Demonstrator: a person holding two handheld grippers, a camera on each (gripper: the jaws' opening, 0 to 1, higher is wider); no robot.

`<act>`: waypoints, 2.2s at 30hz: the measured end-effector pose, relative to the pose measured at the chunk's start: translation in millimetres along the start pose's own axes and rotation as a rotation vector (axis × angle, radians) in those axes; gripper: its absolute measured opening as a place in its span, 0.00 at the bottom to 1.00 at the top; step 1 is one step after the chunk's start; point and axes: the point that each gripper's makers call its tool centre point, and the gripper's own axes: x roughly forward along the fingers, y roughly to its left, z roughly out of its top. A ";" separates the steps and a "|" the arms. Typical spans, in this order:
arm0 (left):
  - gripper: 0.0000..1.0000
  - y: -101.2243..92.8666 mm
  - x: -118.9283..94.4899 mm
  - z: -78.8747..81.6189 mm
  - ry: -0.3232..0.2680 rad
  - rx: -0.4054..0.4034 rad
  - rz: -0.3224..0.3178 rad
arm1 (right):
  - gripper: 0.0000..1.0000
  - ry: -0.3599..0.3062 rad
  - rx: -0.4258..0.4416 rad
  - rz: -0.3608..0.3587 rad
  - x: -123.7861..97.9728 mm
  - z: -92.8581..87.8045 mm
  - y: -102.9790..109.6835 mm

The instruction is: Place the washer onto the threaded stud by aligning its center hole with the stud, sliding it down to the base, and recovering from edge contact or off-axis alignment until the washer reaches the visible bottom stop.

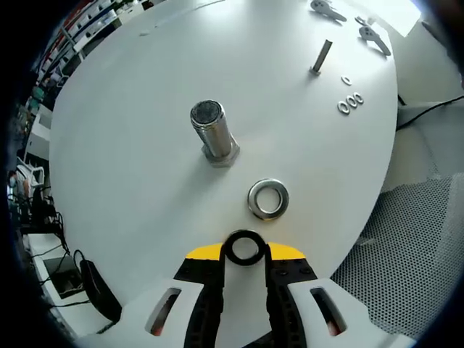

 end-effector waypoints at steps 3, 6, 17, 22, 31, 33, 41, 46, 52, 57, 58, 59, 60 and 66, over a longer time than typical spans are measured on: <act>0.19 3.4 -4.8 2.9 -0.009 0.011 0.010 | 0.43 0.003 -0.002 0.004 0.4 -0.4 1.0; 0.19 5.7 -9.1 6.8 -0.022 0.020 0.014 | 0.43 0.005 0.000 0.006 0.5 -0.6 1.4; 0.19 5.9 -38.3 41.2 -0.109 0.091 0.038 | 0.43 0.005 -0.001 0.014 1.4 -0.3 2.8; 0.19 8.6 -52.2 56.2 -0.150 0.091 0.030 | 0.42 0.005 0.002 0.014 1.0 -0.5 2.5; 0.19 10.8 -67.4 76.5 -0.166 0.143 0.038 | 0.42 0.004 0.001 0.015 1.3 -0.3 2.6; 0.19 12.1 -68.1 80.0 -0.167 0.150 0.044 | 0.42 0.006 0.001 0.015 0.9 -0.5 2.7; 0.19 16.8 -60.3 88.5 -0.156 0.156 0.040 | 0.42 0.002 0.003 0.010 0.4 -0.1 1.9; 0.19 17.8 -53.9 91.6 -0.145 0.164 0.034 | 0.42 0.000 0.004 0.009 0.4 0.1 1.4; 0.19 15.7 -50.8 95.7 -0.138 0.171 0.027 | 0.42 0.001 0.007 0.007 0.4 0.0 0.8; 0.19 18.0 -47.5 94.8 -0.120 0.181 0.028 | 0.42 0.002 0.008 0.009 1.1 -0.2 0.8; 0.19 18.3 -47.1 94.6 -0.119 0.181 0.027 | 0.42 0.003 0.008 0.010 1.1 -0.2 0.8; 0.19 19.0 -46.3 94.2 -0.115 0.183 0.027 | 0.42 0.003 0.008 0.010 1.2 -0.3 1.0; 0.19 19.5 -45.7 93.8 -0.112 0.187 0.029 | 0.42 0.004 0.008 0.011 1.2 -0.5 1.0; 0.19 20.0 -41.7 95.2 -0.099 0.201 0.030 | 0.42 0.006 0.011 0.011 1.4 -0.9 0.6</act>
